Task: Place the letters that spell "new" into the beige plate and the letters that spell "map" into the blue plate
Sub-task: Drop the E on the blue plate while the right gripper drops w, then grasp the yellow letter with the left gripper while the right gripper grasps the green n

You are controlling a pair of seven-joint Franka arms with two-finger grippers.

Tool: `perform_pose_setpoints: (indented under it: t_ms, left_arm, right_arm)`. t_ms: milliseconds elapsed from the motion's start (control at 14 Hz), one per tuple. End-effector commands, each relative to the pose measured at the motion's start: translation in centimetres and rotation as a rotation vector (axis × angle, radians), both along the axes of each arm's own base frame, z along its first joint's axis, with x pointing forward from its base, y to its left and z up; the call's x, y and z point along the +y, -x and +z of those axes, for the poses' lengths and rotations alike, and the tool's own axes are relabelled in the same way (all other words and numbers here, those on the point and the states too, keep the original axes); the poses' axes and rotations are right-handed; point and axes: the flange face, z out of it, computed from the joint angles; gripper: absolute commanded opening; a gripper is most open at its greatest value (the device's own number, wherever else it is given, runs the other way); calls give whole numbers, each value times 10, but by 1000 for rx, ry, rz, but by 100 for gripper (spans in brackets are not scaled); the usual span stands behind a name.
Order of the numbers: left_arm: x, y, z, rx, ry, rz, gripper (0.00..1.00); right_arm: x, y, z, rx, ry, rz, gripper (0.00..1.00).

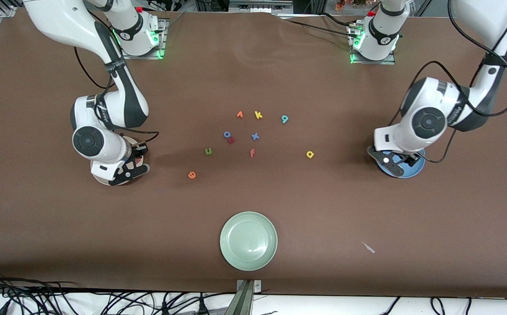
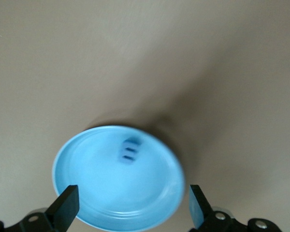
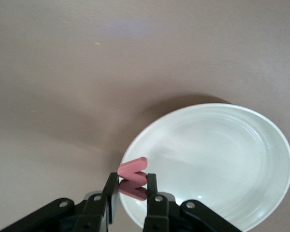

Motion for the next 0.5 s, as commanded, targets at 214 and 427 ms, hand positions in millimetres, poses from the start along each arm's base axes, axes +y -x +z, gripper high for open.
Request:
perform_pose_setpoints:
  t_ms: [214,427]
  left_arm:
    - [-97,20,-25,-37,77,341,100]
    - [-149,34,-55,-56,127,498,100]
  right_arm:
    - [-22,-10,-13,-24,-4,-56,62]
    - [-8,-17,0,-40,-9,-75,100]
